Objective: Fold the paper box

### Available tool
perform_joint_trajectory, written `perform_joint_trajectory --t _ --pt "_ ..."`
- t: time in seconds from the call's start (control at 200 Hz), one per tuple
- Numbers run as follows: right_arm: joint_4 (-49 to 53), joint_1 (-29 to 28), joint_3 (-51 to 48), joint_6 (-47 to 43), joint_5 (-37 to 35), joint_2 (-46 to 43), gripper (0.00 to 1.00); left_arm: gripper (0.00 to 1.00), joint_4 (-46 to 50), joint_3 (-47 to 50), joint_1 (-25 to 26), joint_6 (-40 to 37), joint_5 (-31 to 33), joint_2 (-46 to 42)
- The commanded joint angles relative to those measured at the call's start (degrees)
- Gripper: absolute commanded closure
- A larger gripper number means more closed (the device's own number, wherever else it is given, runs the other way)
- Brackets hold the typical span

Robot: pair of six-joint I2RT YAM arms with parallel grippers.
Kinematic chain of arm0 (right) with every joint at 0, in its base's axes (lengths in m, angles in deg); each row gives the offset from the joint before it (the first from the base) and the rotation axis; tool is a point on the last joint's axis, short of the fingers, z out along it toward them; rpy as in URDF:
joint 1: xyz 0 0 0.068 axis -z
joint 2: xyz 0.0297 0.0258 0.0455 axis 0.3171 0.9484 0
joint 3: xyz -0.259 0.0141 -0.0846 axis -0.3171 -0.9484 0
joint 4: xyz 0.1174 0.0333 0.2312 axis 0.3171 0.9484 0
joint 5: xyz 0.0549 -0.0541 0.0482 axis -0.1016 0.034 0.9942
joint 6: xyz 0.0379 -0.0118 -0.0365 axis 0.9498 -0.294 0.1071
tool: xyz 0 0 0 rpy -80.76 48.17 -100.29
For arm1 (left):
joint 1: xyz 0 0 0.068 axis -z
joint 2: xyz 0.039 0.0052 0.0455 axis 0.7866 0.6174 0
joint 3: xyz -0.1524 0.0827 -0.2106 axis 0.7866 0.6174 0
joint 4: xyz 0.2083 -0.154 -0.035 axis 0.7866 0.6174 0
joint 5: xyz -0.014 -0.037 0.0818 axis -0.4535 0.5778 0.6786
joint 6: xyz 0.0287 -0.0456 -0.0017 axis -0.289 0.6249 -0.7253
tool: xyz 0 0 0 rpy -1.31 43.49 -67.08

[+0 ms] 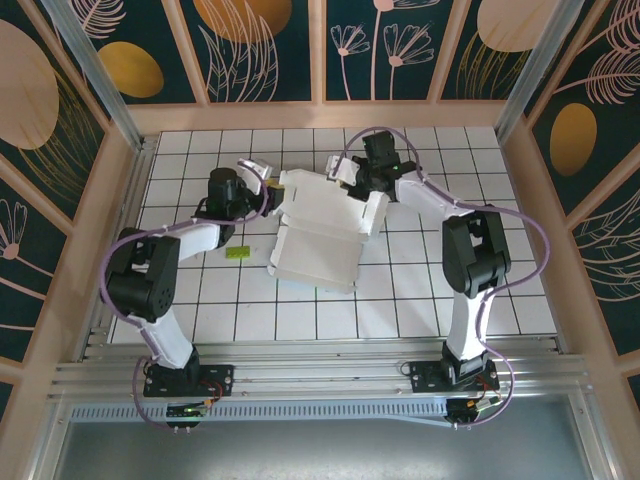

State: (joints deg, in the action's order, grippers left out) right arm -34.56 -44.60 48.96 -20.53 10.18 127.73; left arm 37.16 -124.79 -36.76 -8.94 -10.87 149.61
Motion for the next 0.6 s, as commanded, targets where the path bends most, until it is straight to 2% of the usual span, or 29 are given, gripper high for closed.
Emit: perform_joint_trajectory --t 0.0,0.05,0.105,0.185,0.285,0.37,0.52,0.596 --pt "-12.61 -3.74 -6.55 -4.49 -14.88 -5.36 1.00 0.37 -1.23 1.70 -0.05 15.66 8.62 -8.86" --pt "-17.37 -4.90 -9.66 -5.73 -19.66 -6.15 1.00 0.32 2.87 2.40 0.00 22.04 11.52 -11.94" --pt "-23.31 -6.80 -13.19 -7.44 -24.23 -6.79 1.00 0.29 5.84 3.82 -0.01 27.32 11.91 -14.66" --pt "-31.68 -8.22 -17.64 -10.97 -29.74 -7.41 1.00 0.27 10.78 4.65 -0.04 29.56 10.58 -17.05" --pt "-39.66 -9.26 -21.04 -15.69 -32.64 -8.62 1.00 0.26 18.41 3.52 -0.04 26.21 12.93 -18.19" --pt "-45.00 -9.99 -22.55 -19.34 -33.19 -9.65 1.00 0.26 19.99 2.92 -0.04 21.70 13.63 -17.99" --pt "-49.03 -10.98 -24.87 -21.87 -33.57 -9.94 1.00 0.28 20.60 -0.10 -0.05 13.25 9.61 -15.74" --pt "-49.58 -11.47 -26.21 -21.51 -34.26 -10.02 1.00 0.36 20.13 -1.63 -0.06 10.73 5.85 -14.85"
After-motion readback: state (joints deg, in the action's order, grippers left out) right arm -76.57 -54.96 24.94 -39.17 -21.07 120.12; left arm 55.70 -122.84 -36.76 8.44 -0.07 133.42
